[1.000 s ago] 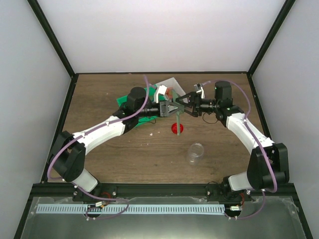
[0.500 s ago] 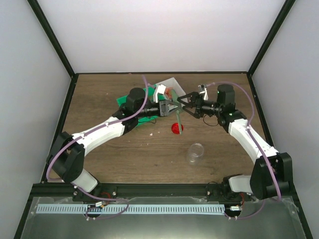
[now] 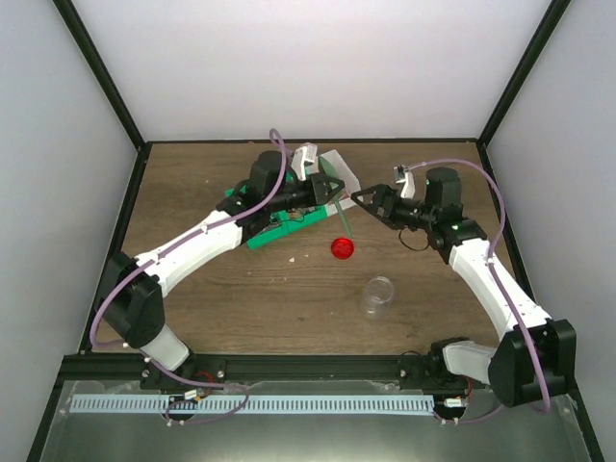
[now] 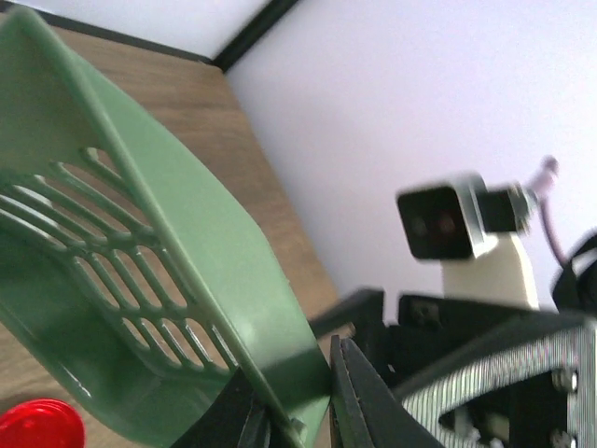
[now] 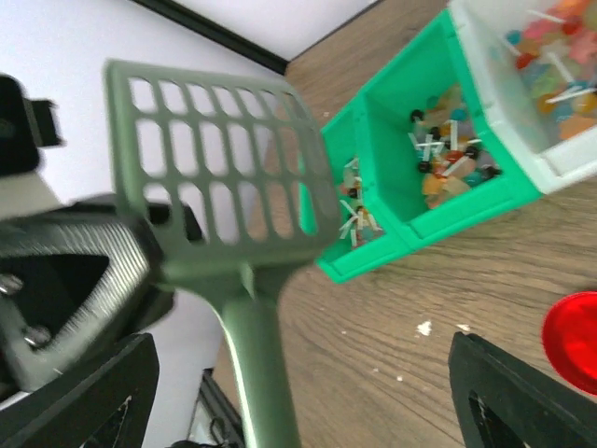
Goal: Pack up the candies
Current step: Pick up the spatula from the center of the board.
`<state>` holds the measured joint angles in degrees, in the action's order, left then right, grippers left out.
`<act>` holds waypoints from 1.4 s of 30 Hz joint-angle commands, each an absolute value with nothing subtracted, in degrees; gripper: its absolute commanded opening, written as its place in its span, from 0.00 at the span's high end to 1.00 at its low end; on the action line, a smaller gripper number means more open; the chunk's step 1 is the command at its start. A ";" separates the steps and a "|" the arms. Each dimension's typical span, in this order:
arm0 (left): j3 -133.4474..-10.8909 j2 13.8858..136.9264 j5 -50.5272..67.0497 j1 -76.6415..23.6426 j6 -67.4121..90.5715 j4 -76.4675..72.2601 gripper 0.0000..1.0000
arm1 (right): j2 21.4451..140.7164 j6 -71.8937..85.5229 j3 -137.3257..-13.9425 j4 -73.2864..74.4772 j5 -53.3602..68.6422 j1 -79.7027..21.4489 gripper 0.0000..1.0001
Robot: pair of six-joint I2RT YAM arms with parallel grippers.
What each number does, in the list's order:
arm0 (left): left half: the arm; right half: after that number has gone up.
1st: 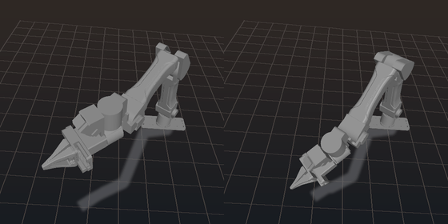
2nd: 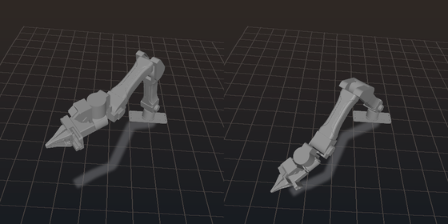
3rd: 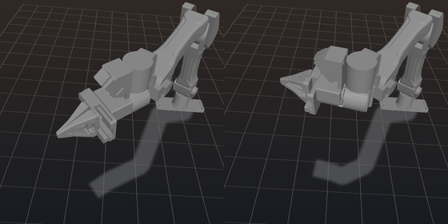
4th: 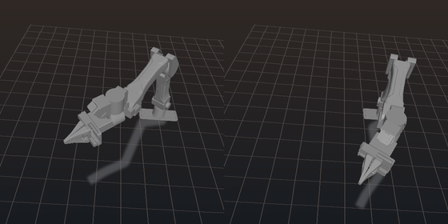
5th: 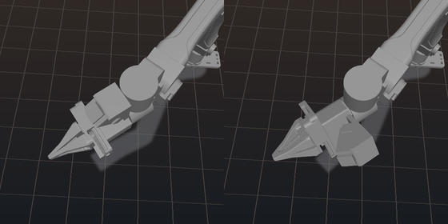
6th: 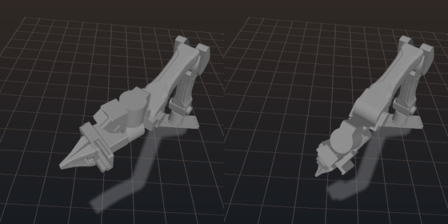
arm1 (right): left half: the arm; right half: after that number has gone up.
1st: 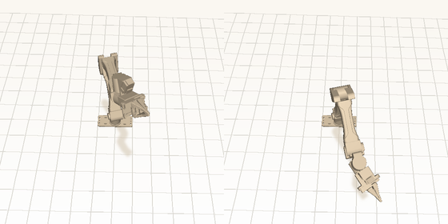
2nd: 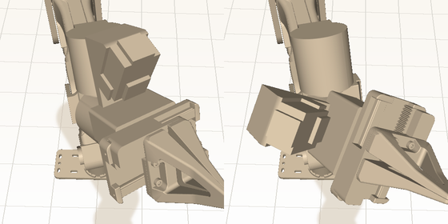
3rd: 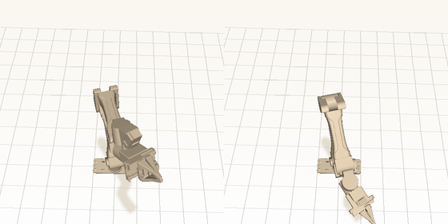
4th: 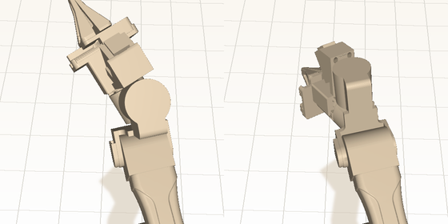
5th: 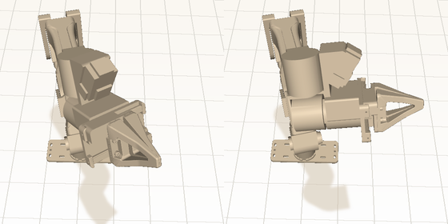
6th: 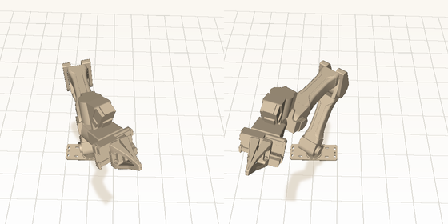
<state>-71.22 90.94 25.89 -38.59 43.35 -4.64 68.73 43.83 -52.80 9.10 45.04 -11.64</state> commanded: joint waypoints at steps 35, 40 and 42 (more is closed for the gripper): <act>-84.29 98.44 16.82 -39.44 57.32 17.33 0.96 | 73.51 24.93 -59.01 23.32 20.01 -28.65 0.56; -84.20 98.43 16.92 -39.42 57.44 17.44 0.96 | 73.58 24.94 -58.38 22.94 20.39 -28.74 0.73; -84.20 98.42 16.95 -39.39 57.40 17.37 0.96 | 73.65 24.96 -58.32 22.94 20.77 -28.73 0.81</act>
<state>-83.88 98.76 15.77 -39.16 56.90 18.52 73.52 25.12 -57.45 23.75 20.86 -28.34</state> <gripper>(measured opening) 0.134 0.248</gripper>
